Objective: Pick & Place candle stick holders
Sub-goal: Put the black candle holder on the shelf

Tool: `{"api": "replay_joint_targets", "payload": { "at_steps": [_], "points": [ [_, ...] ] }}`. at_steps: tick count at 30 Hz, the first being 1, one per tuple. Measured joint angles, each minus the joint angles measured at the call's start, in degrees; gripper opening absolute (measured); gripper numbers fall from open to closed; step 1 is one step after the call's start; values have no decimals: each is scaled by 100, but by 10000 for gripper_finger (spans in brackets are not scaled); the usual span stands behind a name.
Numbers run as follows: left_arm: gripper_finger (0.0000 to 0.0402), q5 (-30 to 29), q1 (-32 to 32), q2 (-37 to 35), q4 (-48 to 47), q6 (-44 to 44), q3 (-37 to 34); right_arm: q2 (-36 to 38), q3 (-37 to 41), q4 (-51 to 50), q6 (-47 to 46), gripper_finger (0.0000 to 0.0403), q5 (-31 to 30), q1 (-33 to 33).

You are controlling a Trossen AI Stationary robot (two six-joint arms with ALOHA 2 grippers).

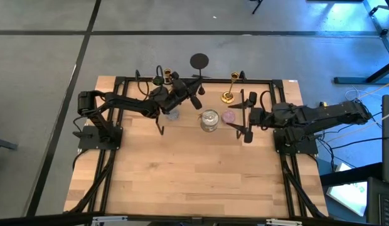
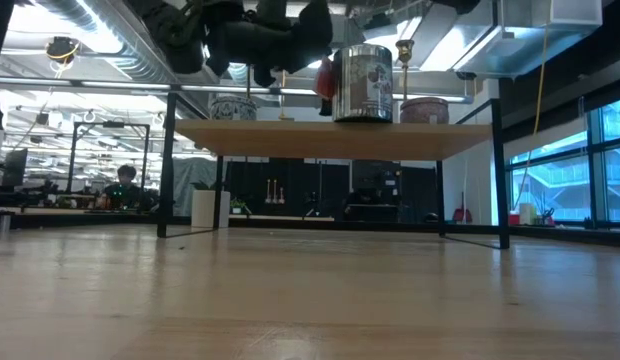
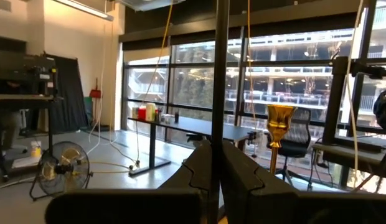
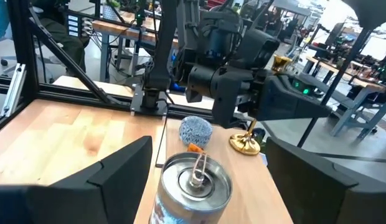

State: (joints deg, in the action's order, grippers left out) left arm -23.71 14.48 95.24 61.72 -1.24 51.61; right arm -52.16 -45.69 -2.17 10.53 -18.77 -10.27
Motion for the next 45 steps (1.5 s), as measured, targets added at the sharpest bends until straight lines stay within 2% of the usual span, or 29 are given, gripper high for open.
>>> {"api": "replay_joint_targets", "payload": {
  "at_steps": [11, 16, 20, 25, 35, 45],
  "points": [
    [8, 449, -57, 0, -73, 66, 0, 0, 0, 113, 41, 316, 1, 99],
    [8, 723, -33, 2, -759, 152, 246, 0, 0, 111, 43, 316, 151, 99],
    [8, 453, -117, 83, -839, -94, 380, 0, 0, 114, 43, 316, 150, 99],
    [8, 394, -125, 85, -826, -128, 449, 0, 0, 111, 43, 316, 151, 99],
    [8, 244, -127, 650, -122, -8, 464, 0, 0, 100, 46, 316, 151, 99],
    [8, -424, -310, 688, -183, -189, 504, 0, 0, 63, 48, 316, 156, 99]
  ]
}}
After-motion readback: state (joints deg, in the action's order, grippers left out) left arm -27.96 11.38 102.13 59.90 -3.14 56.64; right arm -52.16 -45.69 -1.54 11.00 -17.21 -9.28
